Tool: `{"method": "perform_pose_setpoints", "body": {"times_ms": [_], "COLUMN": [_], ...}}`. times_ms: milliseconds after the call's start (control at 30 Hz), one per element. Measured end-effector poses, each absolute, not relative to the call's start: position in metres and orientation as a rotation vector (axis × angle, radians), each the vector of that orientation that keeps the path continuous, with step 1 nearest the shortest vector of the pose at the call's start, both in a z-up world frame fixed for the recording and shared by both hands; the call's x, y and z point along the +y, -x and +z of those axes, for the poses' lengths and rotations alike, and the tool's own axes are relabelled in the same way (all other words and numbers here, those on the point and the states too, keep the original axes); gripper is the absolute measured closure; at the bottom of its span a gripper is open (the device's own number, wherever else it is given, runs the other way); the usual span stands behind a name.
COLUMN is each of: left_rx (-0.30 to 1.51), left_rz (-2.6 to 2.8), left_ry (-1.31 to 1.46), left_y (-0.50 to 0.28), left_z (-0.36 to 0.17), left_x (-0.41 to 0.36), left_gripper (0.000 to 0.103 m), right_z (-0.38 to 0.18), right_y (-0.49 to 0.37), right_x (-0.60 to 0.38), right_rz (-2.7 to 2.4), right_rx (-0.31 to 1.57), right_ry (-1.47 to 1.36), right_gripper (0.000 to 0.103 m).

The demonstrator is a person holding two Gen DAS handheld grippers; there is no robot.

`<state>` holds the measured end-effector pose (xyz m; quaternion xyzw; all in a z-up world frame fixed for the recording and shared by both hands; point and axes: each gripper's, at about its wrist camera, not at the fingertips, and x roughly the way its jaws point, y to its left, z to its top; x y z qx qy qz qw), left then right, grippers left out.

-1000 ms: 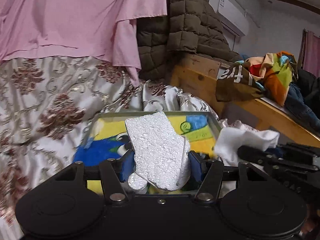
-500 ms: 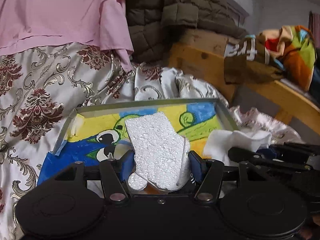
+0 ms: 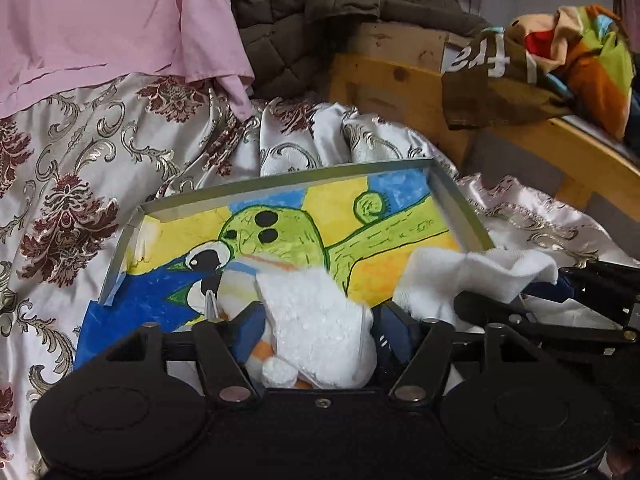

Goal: Organize soft objects
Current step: 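Lower both items into the tray and open both tools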

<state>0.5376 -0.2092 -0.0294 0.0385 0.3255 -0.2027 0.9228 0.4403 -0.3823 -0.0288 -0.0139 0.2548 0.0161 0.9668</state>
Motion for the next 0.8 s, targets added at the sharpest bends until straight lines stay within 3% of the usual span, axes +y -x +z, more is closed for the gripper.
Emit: {"method": "perform_pose_setpoints", "body": {"times_ms": [800], "left_rx": [0.653], "left_rz": [-0.365], "left_ry": [-0.024], "left_y": [-0.515], "left_z": [-0.009], "left_x": [-0.19], "left_gripper": [0.025], "right_z": [-0.024], "right_y": [-0.41], "right_x": [-0.371], "right_rz": [0.036], "right_rx": [0.554], "right_ry": [0.089], "right_gripper": [0.025]}}
